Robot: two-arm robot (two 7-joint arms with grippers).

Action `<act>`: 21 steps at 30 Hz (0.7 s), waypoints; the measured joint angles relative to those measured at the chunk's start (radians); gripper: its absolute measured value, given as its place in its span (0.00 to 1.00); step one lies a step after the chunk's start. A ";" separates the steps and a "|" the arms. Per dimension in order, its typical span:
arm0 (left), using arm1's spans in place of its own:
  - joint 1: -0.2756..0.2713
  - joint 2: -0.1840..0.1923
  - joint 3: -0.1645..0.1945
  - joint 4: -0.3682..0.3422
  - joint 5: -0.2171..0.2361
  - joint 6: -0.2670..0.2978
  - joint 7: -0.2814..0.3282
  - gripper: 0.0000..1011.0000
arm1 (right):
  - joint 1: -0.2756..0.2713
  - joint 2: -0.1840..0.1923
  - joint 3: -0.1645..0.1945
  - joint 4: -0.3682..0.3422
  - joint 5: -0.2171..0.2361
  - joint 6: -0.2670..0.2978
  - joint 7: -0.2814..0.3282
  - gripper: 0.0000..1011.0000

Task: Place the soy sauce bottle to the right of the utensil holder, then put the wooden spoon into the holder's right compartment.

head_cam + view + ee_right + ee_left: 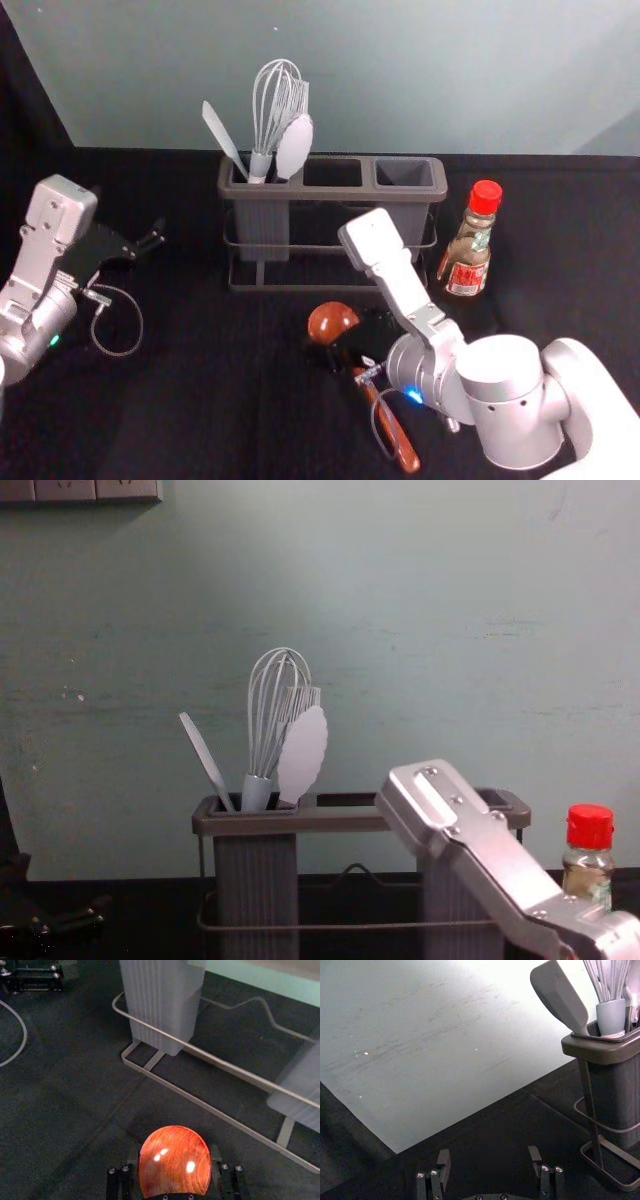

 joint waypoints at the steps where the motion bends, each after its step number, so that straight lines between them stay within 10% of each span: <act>1: 0.000 0.000 0.000 0.000 0.000 0.000 0.000 1.00 | -0.002 0.001 0.001 -0.005 0.000 -0.001 0.000 0.83; 9: 0.000 0.000 0.000 0.000 0.000 0.000 0.000 1.00 | -0.056 0.034 0.019 -0.102 0.025 -0.048 0.011 0.83; 21: 0.000 0.000 0.000 0.000 0.000 0.000 0.000 1.00 | -0.194 0.157 0.068 -0.247 0.094 -0.384 0.007 0.83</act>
